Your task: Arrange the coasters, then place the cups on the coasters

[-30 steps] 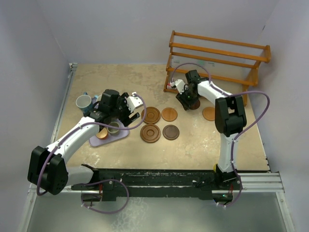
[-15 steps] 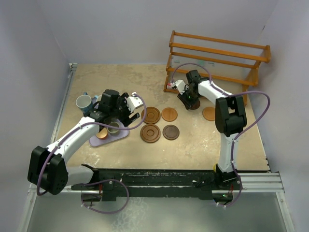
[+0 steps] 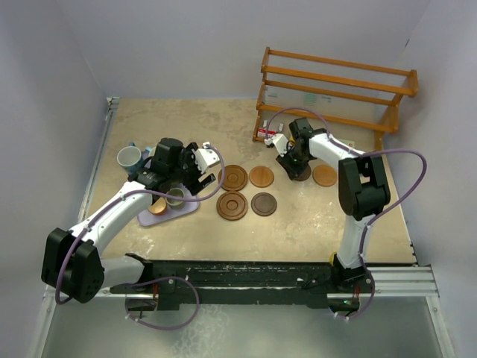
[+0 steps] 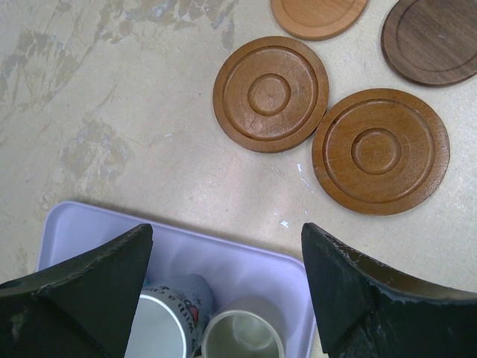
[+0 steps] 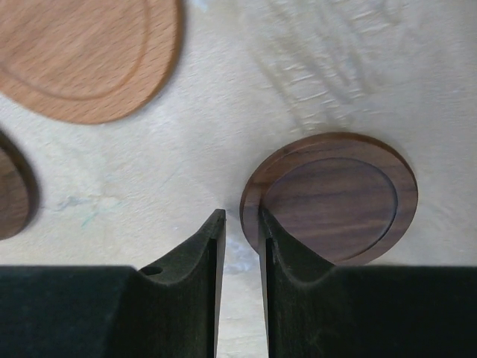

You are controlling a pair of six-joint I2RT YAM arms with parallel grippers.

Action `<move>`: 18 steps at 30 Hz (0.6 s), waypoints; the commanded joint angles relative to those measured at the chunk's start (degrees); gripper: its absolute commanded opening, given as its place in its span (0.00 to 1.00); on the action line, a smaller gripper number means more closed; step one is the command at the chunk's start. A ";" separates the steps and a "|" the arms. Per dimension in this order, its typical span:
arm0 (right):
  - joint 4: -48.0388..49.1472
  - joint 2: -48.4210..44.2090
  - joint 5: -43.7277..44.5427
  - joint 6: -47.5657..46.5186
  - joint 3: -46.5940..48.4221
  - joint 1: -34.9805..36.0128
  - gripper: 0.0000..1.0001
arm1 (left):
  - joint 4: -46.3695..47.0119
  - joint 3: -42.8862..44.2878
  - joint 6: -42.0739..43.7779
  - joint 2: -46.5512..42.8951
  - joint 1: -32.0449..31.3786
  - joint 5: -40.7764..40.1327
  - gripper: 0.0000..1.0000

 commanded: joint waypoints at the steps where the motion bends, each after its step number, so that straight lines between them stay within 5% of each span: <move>1: -1.79 -2.61 -2.22 0.47 -3.33 1.89 0.26 | 1.41 -0.27 0.76 -1.54 0.49 1.49 0.78; 18: -1.93 0.34 -0.36 1.73 -0.37 6.61 0.26 | 1.15 -0.53 1.01 -2.13 0.57 1.46 0.78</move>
